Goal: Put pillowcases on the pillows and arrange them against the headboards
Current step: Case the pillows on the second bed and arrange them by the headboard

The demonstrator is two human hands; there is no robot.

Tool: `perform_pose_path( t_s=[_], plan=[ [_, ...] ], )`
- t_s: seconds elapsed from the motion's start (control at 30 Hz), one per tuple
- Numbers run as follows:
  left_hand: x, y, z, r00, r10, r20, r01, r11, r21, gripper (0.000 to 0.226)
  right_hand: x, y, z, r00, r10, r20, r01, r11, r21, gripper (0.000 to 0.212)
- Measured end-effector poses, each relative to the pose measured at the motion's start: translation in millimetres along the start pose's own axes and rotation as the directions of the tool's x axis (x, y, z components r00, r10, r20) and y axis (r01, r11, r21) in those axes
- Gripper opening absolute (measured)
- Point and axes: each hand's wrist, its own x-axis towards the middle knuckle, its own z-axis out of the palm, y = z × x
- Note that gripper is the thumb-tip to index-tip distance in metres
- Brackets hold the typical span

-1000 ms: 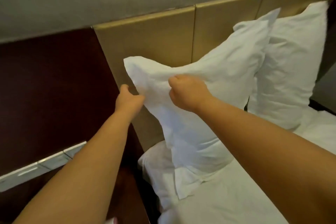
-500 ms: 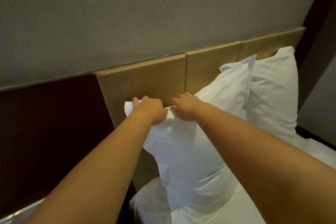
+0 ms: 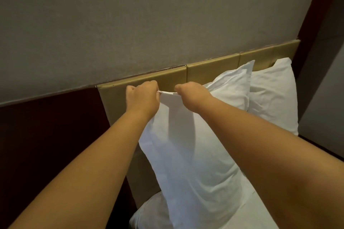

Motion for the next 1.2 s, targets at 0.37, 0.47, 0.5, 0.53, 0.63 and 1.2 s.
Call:
perform_pose_path(
  t_s=[0.37, 0.47, 0.5, 0.53, 0.63, 1.2],
  plan=[
    [-2, 19, -1, 0.970, -0.054, 0.239, 0.027, 0.993, 0.118, 0.016, -5, 15, 10, 0.999, 0.030, -0.025, -0.029, 0.998, 0.059, 0.027],
    [-3, 29, 1, 0.931, -0.020, 0.365, -0.009, 0.997, 0.078, 0.025, -8, 28, 7, 0.999, 0.044, 0.019, -0.045, 0.997, 0.067, 0.038],
    [-3, 33, 4, 0.920, -0.009, 0.391, -0.018, 0.998, 0.066, 0.027, -9, 32, 7, 0.998, 0.049, 0.034, -0.051, 0.997, 0.065, 0.042],
    [-2, 37, 8, 0.914, -0.004, 0.405, -0.023, 0.998, 0.062, 0.029, -10, 37, 8, 0.998, 0.051, 0.048, -0.054, 0.997, 0.060, 0.043],
    [1, 47, 24, 0.908, -0.028, 0.419, -0.002, 0.997, 0.072, 0.034, -10, 53, 10, 0.996, 0.058, 0.070, -0.060, 0.998, 0.024, 0.040],
    [28, 75, 56, 0.980, 0.113, 0.166, -0.110, 0.993, -0.032, 0.010, 24, 116, 10, 0.969, 0.084, 0.231, -0.062, 0.993, -0.104, 0.028]
  ],
)
